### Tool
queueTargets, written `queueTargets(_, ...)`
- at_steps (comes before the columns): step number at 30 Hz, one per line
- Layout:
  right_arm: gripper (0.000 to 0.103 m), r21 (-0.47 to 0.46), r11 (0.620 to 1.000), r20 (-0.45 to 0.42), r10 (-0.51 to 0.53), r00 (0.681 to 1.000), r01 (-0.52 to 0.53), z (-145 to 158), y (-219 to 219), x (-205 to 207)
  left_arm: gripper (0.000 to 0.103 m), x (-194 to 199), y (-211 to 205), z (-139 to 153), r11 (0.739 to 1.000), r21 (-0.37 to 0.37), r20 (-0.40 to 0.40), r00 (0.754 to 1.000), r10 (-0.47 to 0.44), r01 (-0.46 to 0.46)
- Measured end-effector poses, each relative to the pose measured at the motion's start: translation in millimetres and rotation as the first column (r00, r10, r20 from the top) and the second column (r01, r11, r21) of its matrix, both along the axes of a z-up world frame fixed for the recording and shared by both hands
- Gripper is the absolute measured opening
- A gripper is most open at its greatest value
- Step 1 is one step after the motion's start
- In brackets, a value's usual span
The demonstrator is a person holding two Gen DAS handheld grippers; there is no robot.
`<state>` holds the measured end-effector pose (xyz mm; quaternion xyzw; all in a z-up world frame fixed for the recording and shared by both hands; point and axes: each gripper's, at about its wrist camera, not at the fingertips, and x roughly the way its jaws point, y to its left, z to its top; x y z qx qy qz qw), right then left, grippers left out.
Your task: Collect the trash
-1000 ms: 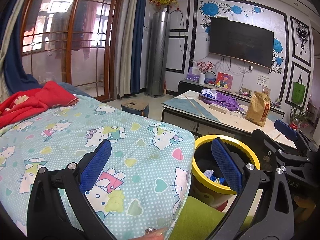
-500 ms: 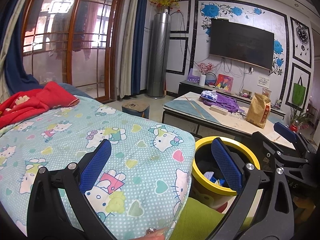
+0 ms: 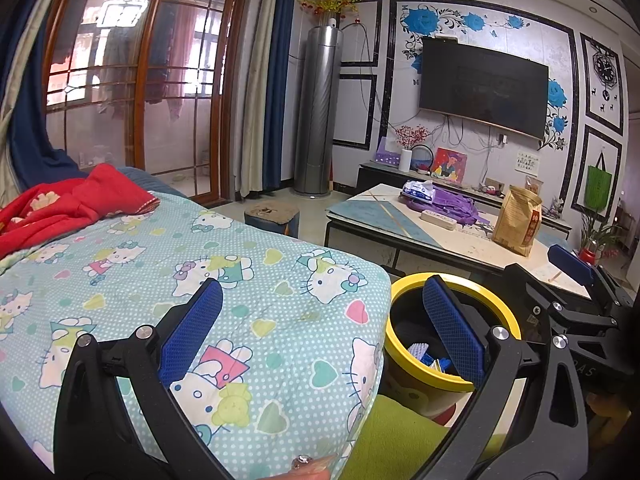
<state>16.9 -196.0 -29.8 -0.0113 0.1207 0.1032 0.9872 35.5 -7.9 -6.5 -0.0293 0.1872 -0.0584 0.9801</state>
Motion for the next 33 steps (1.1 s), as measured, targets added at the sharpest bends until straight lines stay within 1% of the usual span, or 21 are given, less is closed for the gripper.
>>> queueTargets(21,0.097,0.002,1.0,0.0,-0.001,1.0,0.001,0.5,-0.6,0.3,0.092,0.6,0.8,0.6,1.0,0.009,0.003,1.0,0.005,-0.005)
queueTargets(25,0.097,0.016,1.0,-0.012,-0.011,1.0,0.011,0.5,-3.5,2.3,0.092,2.2,0.2,-0.3,1.0,0.006,0.001,1.0,0.012,-0.012)
queueTargets(28,0.097,0.028,0.999,-0.029,-0.015,0.999,0.015,3.5,-4.4,10.1,0.092,3.0,6.7,1.4,1.0,-0.023,-0.006,1.0,0.019,-0.019)
queueTargets(30,0.097,0.04,0.999,-0.055,0.014,0.998,-0.011,7.7,2.1,18.6,0.092,2.9,23.8,5.2,0.998,-0.045,-0.02,0.999,0.048,-0.049)
queueTargets(32,0.097,0.047,0.996,-0.1,0.08,0.992,-0.076,13.0,25.1,30.0,0.092,1.2,47.6,7.3,0.994,-0.048,-0.051,0.994,0.099,-0.101)
queueTargets(33,0.097,0.05,0.989,-0.124,0.142,0.982,-0.137,15.4,47.9,35.6,0.092,1.3,64.4,7.2,0.988,-0.038,-0.081,0.986,0.143,-0.147)
